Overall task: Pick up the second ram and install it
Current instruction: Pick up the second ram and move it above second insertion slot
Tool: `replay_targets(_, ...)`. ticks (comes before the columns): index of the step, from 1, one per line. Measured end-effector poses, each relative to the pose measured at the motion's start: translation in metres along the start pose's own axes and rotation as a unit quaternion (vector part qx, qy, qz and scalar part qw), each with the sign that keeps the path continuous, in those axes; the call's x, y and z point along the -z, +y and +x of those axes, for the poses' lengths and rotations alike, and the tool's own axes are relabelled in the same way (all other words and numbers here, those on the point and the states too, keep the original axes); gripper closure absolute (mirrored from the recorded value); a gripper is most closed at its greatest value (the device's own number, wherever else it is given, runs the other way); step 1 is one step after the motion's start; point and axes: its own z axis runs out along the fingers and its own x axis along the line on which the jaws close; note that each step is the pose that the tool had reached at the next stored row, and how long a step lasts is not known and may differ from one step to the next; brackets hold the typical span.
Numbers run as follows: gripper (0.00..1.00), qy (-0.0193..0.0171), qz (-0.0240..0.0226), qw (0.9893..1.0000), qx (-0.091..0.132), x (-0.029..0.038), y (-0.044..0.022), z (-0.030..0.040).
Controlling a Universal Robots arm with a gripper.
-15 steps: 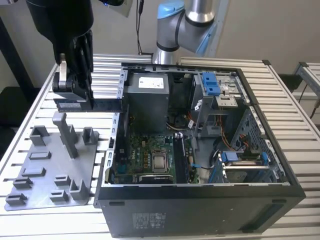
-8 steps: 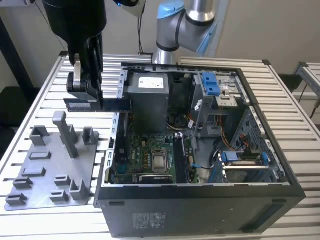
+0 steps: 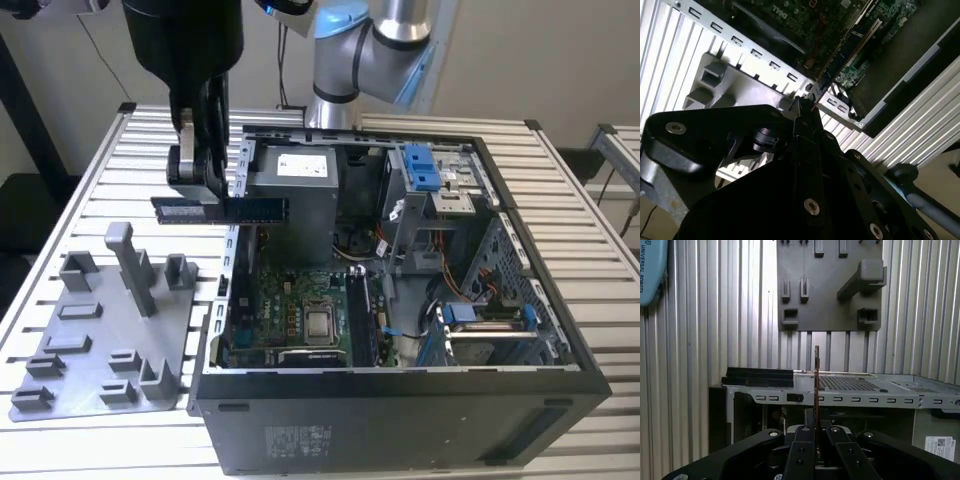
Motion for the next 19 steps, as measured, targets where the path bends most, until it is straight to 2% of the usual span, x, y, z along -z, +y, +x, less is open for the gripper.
replay_targets(9,0.86,0.0000,0.0000,1.0000,0.001,0.0004,-0.0250,0.0002)
replay_targets(19,0.86,0.0001,-0.0001,1.0000,0.002,0.0009,-0.0559,0.0004)
